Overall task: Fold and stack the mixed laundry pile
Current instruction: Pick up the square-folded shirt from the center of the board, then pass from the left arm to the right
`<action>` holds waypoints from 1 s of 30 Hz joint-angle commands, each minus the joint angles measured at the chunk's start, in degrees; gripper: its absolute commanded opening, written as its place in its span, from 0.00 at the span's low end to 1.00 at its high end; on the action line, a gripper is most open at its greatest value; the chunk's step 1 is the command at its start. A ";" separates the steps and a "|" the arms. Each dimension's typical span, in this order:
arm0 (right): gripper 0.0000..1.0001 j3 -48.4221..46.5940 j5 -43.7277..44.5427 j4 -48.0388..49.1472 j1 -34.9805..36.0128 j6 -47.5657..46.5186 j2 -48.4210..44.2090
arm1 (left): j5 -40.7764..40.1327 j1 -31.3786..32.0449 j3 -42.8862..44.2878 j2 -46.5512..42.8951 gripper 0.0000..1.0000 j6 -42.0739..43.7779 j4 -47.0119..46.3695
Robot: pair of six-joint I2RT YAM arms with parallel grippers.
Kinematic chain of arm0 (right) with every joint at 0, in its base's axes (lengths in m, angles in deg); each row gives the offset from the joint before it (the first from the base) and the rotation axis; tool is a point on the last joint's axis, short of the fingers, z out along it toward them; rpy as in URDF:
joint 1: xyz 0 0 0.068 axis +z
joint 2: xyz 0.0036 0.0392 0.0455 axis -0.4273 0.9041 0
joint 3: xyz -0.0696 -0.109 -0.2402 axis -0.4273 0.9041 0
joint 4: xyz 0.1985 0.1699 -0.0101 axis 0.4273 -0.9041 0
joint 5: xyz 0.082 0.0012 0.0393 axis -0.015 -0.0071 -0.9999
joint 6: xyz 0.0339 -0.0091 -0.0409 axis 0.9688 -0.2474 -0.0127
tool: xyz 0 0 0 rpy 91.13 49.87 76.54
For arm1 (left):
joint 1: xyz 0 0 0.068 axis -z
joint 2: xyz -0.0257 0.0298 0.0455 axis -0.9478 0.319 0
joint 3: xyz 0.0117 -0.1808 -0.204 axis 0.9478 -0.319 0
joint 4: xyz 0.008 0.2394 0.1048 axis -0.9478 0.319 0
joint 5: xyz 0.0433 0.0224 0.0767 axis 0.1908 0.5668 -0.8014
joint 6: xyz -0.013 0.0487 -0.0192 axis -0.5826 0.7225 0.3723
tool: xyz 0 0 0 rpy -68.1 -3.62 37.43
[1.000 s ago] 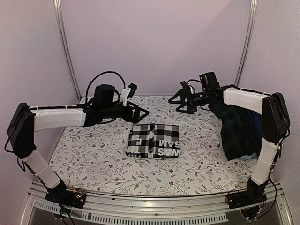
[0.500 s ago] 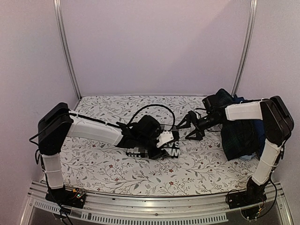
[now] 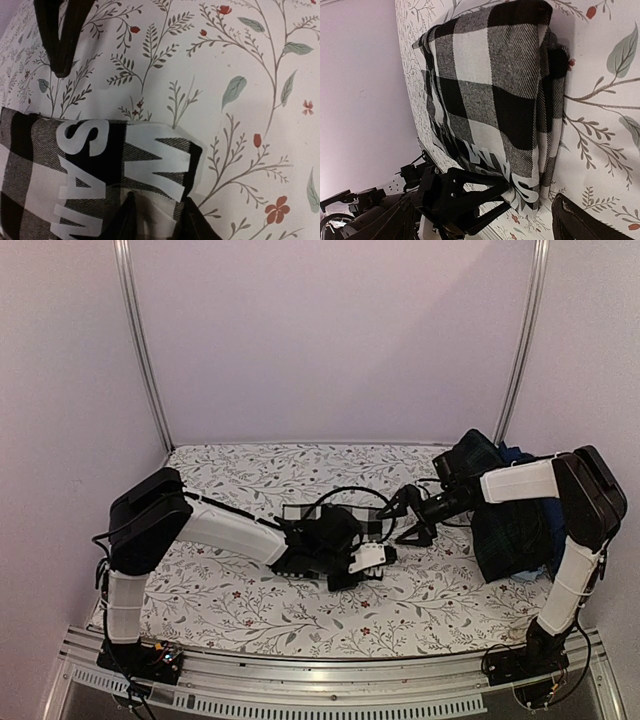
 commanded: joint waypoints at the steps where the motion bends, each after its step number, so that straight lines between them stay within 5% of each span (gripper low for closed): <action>1: 0.94 1.95 -1.68 1.43 -0.04 1.36 1.15 | 0.58 -0.73 1.26 0.73 0.21 -3.08 -0.16; 8: 0.97 2.76 -3.67 4.57 -0.05 4.45 2.59 | 5.35 -2.86 -1.04 -4.27 0.00 -5.11 -0.55; 23: 0.98 3.58 -6.71 18.46 2.86 19.61 7.16 | 7.74 -5.57 -2.92 -10.02 0.00 -11.57 -3.91; 30: 0.86 3.52 -6.78 30.47 3.40 29.13 11.01 | 9.28 -6.13 -3.71 -11.03 0.00 -12.25 -4.80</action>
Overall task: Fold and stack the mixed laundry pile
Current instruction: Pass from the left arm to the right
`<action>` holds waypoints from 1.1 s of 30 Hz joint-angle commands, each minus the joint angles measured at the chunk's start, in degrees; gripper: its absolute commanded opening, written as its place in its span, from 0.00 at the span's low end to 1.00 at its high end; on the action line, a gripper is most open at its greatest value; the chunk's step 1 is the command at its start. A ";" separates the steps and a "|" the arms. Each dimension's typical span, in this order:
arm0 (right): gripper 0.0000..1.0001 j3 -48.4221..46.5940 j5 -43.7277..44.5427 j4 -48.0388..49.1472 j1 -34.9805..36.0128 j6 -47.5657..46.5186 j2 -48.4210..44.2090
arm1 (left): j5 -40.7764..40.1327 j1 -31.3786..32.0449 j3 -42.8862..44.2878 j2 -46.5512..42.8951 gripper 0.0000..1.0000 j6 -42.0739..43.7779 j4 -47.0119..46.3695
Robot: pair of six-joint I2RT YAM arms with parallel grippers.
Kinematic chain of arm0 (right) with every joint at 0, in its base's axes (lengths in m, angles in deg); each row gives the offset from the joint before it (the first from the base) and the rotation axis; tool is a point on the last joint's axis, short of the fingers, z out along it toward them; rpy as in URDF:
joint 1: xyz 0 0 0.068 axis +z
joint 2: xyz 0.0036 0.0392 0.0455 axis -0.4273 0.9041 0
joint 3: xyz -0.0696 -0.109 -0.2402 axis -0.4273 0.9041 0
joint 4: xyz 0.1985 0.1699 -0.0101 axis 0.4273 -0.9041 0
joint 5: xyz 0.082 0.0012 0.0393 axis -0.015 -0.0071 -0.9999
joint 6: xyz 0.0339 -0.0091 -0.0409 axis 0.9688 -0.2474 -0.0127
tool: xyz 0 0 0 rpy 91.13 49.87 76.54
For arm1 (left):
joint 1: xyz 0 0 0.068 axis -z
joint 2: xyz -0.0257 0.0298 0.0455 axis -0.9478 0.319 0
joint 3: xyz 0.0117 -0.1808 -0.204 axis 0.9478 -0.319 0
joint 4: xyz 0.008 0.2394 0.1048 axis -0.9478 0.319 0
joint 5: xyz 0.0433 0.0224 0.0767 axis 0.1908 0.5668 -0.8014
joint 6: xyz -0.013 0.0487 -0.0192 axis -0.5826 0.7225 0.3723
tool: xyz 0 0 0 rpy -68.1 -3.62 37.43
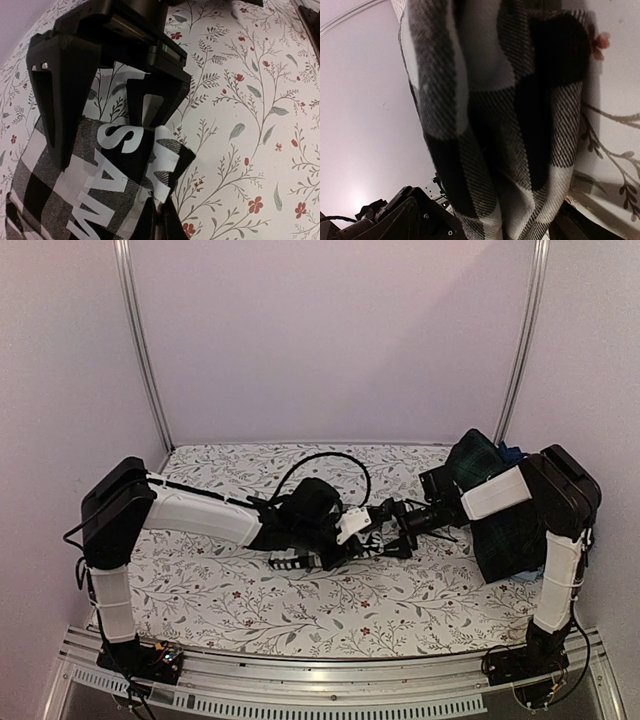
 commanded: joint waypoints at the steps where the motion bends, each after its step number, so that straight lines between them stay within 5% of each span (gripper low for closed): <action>1: 0.84 -0.53 -0.67 10.82 0.46 9.10 3.00 | 2.17 -0.85 -0.76 -2.93 0.00 -0.83 -1.84; 20: 0.61 -10.12 -3.48 16.20 1.81 14.35 15.34 | 3.00 -1.24 -3.17 -4.54 0.00 -1.06 -2.79; 26: 0.38 -10.92 -2.54 17.70 1.79 14.63 17.95 | 3.59 -1.31 -4.24 -5.01 0.00 -1.00 -3.08; 30: 0.07 -12.15 -2.21 18.14 1.81 13.70 18.68 | 3.49 -1.38 -4.95 -5.71 0.00 -1.03 -2.82; 33: 0.00 -13.48 -1.76 18.11 1.83 12.24 17.69 | 0.36 -1.69 -5.06 -6.56 0.19 -2.77 -2.00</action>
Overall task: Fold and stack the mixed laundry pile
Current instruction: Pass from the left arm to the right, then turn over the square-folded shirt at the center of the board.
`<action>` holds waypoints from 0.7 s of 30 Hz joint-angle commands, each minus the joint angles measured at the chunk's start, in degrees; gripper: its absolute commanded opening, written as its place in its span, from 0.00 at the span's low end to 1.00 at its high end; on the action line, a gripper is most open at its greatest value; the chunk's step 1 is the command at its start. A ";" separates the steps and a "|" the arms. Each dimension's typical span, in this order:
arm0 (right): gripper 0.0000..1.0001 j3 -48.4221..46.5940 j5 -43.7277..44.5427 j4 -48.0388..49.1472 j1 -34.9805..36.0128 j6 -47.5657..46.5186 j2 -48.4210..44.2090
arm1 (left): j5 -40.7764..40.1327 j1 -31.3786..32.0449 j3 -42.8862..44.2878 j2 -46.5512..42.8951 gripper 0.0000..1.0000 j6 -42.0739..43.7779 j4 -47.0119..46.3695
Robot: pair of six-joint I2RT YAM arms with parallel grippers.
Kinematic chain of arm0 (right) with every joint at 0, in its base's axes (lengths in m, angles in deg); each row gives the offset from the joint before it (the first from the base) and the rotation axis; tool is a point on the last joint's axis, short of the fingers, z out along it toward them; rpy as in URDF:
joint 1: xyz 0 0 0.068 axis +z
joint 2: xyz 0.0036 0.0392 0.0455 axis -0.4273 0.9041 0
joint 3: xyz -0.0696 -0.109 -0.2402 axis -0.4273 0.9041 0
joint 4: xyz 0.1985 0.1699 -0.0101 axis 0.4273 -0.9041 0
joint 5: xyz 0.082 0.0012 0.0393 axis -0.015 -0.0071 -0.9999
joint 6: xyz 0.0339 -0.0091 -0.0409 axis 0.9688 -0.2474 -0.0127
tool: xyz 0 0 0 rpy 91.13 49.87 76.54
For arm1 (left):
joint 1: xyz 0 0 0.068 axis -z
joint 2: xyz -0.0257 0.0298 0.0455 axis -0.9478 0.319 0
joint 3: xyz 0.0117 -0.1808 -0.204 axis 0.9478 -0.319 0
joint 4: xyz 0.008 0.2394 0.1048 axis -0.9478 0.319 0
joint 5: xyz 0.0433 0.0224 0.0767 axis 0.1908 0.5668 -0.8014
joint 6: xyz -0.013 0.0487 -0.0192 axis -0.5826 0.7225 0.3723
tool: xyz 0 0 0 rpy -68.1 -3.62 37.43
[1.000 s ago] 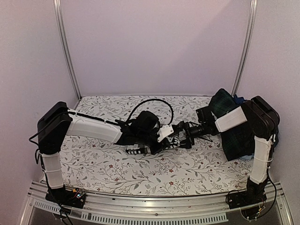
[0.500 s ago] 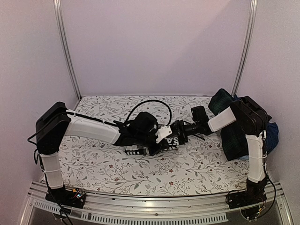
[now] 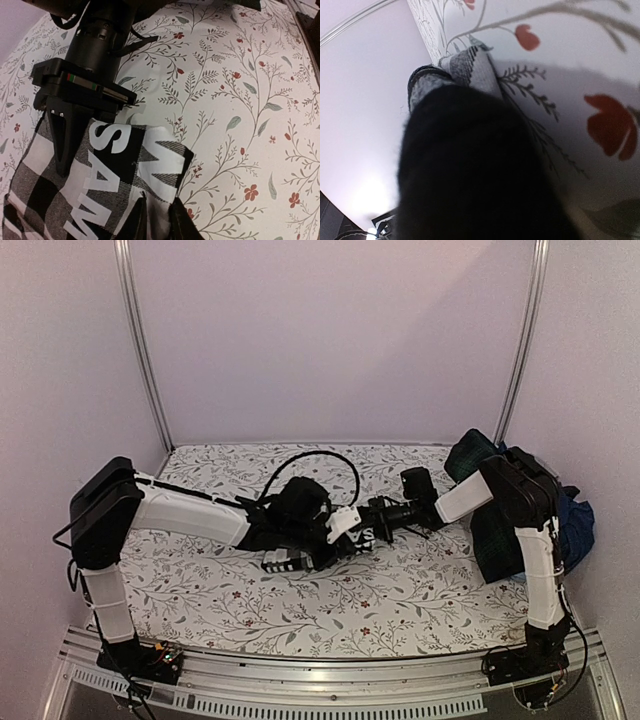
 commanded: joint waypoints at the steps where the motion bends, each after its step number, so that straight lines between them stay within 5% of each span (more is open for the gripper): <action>1: 0.00 -2.68 1.72 -1.25 0.14 -1.86 0.54 | -3.26 -0.78 -0.55 -3.54 0.30 -2.82 0.15; 4: 0.00 -5.53 2.74 -9.00 -0.11 -7.90 -2.21 | -5.58 -3.20 -1.81 -6.48 0.54 -7.53 1.30; 7: 0.00 -9.29 4.60 -19.09 -0.34 -16.20 -5.06 | -5.07 -7.13 -4.64 -12.21 0.64 -12.15 0.85; 21: 0.00 -32.24 21.52 -69.68 -3.71 -51.81 -11.59 | -9.81 -18.80 -9.04 -20.22 0.80 -22.82 5.99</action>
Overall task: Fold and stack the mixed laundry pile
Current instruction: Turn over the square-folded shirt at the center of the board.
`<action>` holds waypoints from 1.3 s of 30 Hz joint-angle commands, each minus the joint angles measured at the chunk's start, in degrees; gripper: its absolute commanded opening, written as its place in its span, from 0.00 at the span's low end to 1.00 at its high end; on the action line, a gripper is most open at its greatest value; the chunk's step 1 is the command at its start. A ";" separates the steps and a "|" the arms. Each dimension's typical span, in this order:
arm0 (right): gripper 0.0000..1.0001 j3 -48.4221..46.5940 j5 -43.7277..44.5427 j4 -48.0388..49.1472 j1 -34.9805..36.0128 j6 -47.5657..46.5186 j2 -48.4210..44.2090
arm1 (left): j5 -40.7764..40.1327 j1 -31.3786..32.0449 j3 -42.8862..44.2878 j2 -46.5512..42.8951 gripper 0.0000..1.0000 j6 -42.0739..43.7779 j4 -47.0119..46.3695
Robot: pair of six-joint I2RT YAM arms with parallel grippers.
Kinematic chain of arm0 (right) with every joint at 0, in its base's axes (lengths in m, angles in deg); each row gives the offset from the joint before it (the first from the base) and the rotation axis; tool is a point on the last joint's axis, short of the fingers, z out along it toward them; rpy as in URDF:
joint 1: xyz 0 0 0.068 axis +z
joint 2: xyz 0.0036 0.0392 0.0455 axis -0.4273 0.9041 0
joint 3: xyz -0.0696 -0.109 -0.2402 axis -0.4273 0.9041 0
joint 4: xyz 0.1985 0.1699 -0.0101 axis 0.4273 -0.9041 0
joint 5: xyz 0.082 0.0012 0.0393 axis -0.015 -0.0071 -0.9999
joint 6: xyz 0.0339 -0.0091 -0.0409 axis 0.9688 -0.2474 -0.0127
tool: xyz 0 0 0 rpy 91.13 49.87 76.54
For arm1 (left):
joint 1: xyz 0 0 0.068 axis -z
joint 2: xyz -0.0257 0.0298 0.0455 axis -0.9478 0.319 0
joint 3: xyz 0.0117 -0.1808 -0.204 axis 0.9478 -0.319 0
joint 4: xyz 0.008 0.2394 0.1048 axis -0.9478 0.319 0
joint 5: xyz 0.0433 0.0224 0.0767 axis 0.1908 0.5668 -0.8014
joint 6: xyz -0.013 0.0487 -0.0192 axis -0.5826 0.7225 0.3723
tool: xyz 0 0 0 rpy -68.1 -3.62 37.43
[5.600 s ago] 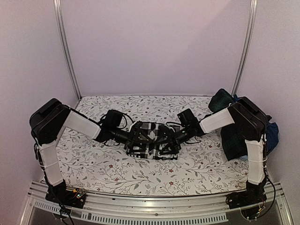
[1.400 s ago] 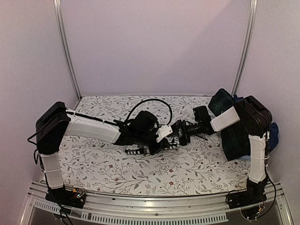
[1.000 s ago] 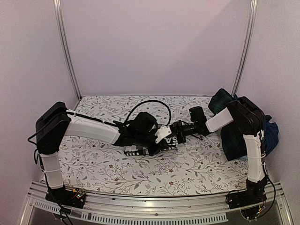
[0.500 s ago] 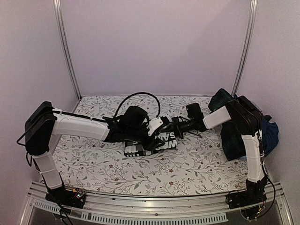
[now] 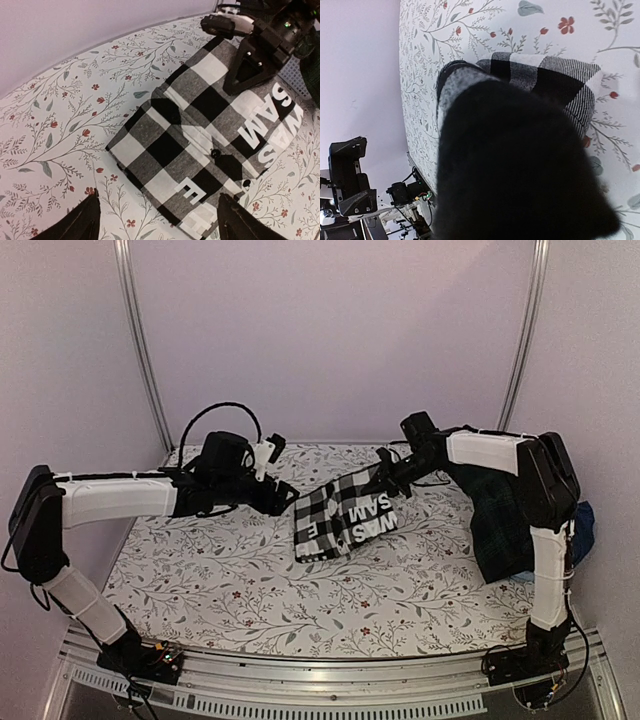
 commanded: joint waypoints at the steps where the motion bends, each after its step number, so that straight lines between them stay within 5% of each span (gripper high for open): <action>1: 0.00 -11.19 10.80 -21.91 -1.50 -14.40 -4.38 | -1.98 -2.08 -0.35 -0.47 0.81 -3.97 4.00; 6: 0.00 -23.63 27.39 -41.94 -1.50 -23.05 -4.40 | -2.08 -2.79 -0.45 -1.13 0.85 -4.44 4.70; 12: 0.00 -25.60 37.70 -52.84 -1.59 -23.36 -9.35 | -2.90 -3.89 -1.23 -1.32 0.88 -4.50 6.08; 26: 0.00 -12.40 60.29 -53.54 -1.99 -17.10 -24.76 | -5.36 -5.29 -4.41 -3.08 0.89 -5.61 8.54; 39: 0.00 -30.15 58.68 -53.37 12.99 -19.06 -2.03 | -7.65 -8.55 -3.18 -3.77 0.90 -6.15 13.33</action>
